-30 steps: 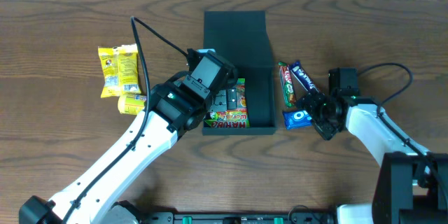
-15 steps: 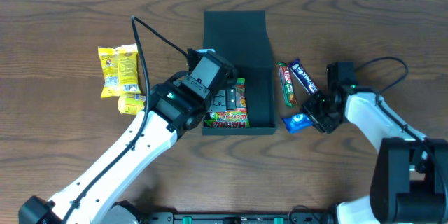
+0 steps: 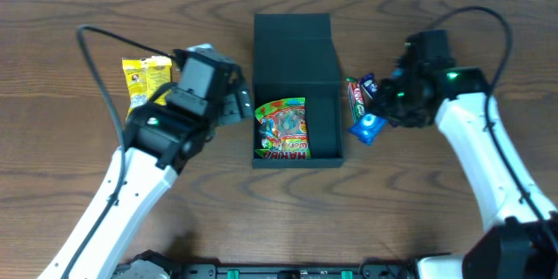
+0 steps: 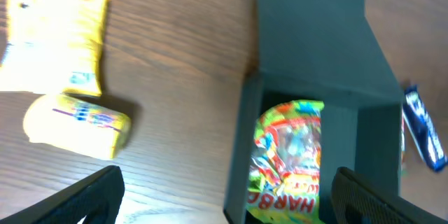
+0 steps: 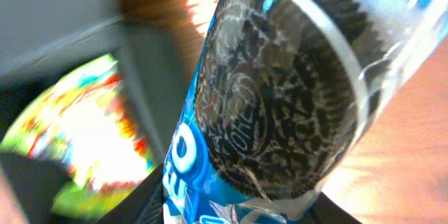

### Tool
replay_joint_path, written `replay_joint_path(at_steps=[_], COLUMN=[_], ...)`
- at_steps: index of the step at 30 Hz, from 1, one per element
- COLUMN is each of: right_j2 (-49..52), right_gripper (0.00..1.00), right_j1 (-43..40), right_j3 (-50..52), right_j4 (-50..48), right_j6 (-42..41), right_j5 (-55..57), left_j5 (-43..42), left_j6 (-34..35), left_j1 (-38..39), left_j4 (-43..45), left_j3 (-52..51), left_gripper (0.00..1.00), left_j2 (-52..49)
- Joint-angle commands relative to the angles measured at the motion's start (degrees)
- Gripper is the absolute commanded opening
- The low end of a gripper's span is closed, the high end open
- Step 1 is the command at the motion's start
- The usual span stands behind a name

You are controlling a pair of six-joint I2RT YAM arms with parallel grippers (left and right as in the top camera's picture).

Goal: Pack container
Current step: 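Place the Oreo pack upright in the box beside the Haribo bag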

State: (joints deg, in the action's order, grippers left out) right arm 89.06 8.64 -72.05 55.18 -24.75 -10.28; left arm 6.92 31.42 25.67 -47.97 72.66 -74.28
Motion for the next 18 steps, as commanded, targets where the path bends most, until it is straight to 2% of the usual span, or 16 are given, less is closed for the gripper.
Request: replay_joint_path(at_steps=[1, 6, 12, 14, 16, 18], right_j2=[-0.57, 0.48, 4.72, 6.25, 7.72, 8.41], right_gripper=[0.38, 0.45, 0.49, 0.60, 0.80, 0.82], right_j1=[6.19, 14.34, 16.55, 16.52, 16.57, 16.50], right_j3=[-0.74, -0.35, -0.35, -0.35, -0.35, -0.35], right_j4=[-0.83, -4.96, -5.11, -5.03, -5.03, -5.05], right_j6=[9.70, 15.67, 20.55, 21.73, 21.86, 21.66], right_j5=[-3.63, -2.43, 2.73, 2.69, 2.58, 2.60], left_j5=[0.90, 0.72, 0.52, 0.52, 0.55, 0.59], left_j6=[-1.03, -1.05, -1.07, -1.07, -1.07, -1.07], left_j1=[-2.62, -3.91, -3.91, -3.91, -3.91, -3.91], left_j4=[-0.68, -1.25, -1.79, -1.95, -2.01, -2.27], left_j3=[0.15, 0.15, 0.15, 0.15, 0.15, 0.15], left_gripper=[0.95, 0.95, 0.95, 0.95, 0.95, 0.95], left_j2=[0.48, 0.48, 0.48, 0.48, 0.48, 0.48])
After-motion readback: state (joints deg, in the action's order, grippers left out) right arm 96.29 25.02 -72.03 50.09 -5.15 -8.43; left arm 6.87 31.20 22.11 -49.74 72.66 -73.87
